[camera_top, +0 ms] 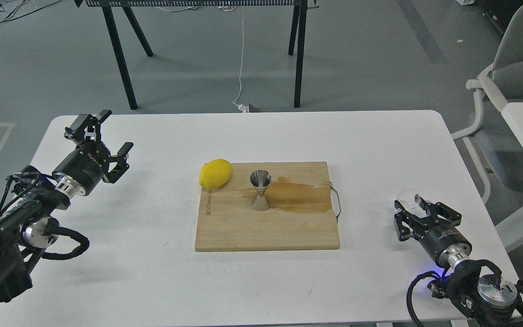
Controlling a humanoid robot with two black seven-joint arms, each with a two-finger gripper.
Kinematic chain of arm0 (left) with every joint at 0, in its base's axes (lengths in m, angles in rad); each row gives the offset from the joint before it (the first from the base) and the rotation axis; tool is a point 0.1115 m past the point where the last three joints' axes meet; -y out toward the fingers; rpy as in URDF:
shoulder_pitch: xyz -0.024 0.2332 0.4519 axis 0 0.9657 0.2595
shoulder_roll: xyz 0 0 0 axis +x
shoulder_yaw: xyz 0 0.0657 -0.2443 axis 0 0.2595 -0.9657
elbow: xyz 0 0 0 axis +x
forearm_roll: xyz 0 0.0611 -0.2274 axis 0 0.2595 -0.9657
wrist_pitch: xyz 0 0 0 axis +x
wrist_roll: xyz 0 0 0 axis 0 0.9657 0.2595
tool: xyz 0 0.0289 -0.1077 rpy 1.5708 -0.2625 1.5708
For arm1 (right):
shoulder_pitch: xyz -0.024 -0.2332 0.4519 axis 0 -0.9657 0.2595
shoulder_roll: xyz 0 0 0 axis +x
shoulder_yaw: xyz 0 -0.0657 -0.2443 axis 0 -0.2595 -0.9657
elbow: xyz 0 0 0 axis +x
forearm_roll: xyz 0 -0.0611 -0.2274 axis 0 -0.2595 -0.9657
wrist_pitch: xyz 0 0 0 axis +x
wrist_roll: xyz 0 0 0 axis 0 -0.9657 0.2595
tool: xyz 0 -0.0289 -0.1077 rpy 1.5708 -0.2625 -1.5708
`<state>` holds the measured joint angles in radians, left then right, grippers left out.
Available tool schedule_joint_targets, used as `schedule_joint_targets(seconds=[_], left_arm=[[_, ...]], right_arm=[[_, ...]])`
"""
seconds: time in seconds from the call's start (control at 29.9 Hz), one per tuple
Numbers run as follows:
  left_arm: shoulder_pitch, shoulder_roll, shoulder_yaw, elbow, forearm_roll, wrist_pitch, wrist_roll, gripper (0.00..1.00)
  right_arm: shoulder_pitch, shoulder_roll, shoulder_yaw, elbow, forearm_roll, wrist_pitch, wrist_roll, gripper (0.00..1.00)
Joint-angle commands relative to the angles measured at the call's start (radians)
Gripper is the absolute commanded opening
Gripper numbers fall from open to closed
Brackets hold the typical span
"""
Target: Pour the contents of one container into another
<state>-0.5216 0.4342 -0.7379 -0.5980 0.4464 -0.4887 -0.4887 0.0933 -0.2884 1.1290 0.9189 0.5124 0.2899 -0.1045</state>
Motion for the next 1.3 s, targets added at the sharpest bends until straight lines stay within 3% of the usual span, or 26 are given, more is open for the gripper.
schedule_joint_targets(seconds=[0.0,0.33,0.43,0.5,0.53,0.87,1.27], left_arm=[[0.0,0.0,0.0,0.0,0.0,0.0,0.0,0.99],[0.0,0.0,-0.002,0.0,0.0,0.0,0.0,0.99],[0.0,0.0,-0.002,0.0,0.0,0.0,0.0,0.99],[0.0,0.001,-0.002,0.0,0.0,0.0,0.0,0.99],[0.0,0.001,-0.002,0.0,0.0,0.0,0.0,0.99],[0.0,0.001,-0.002,0.0,0.0,0.0,0.0,0.99],[0.0,0.0,-0.002,0.0,-0.002,0.0,0.0,0.99]], right_arm=[[0.0,0.0,0.0,0.0,0.0,0.0,0.0,0.62],[0.0,0.0,-0.003,-0.002,-0.005,0.0,-0.003,0.69],[-0.001,0.0,-0.005,0.003,-0.006,0.0,-0.004,0.77],[-0.004,0.0,-0.005,0.008,-0.006,0.002,-0.004,0.92],[-0.007,0.0,-0.005,0.011,-0.006,0.002,-0.004,0.95],[-0.107,-0.02,0.006,0.141,-0.003,0.002,-0.004,0.95],[-0.162,-0.153,0.025,0.362,-0.003,0.011,0.003,0.95]])
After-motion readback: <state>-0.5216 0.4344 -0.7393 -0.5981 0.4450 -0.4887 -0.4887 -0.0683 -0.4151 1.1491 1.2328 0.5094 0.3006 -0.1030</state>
